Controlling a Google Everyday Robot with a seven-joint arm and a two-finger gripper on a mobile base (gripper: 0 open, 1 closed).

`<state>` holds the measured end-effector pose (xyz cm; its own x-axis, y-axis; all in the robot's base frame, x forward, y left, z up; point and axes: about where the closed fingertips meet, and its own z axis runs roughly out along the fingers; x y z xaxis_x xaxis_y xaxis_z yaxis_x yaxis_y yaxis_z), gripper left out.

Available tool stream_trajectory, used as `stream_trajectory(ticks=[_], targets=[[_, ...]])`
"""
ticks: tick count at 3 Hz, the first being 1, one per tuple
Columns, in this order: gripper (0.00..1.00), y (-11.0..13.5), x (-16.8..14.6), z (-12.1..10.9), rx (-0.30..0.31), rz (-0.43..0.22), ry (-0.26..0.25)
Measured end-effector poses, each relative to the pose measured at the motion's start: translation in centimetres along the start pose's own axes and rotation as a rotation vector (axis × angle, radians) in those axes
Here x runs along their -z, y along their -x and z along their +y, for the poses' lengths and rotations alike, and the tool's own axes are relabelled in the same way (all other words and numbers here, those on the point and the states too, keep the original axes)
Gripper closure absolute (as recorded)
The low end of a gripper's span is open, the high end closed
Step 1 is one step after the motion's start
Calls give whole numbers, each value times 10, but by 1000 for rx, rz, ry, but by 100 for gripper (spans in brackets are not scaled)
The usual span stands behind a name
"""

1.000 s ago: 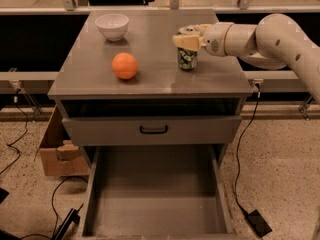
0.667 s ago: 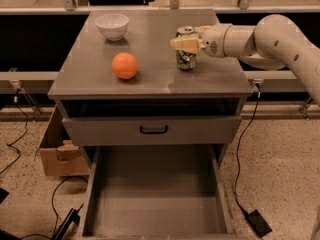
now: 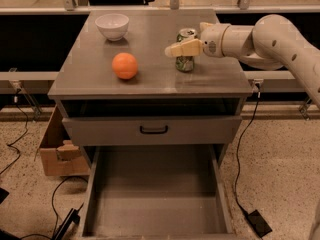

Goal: Pick green can from middle drawer and place on counter

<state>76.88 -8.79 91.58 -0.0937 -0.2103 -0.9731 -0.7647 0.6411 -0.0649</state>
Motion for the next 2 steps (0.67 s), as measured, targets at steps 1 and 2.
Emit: stream_trajectory(ticks=[1,2], targets=[[0,12,9,2,34,12,37],[0,53,79,3,185,169,57]])
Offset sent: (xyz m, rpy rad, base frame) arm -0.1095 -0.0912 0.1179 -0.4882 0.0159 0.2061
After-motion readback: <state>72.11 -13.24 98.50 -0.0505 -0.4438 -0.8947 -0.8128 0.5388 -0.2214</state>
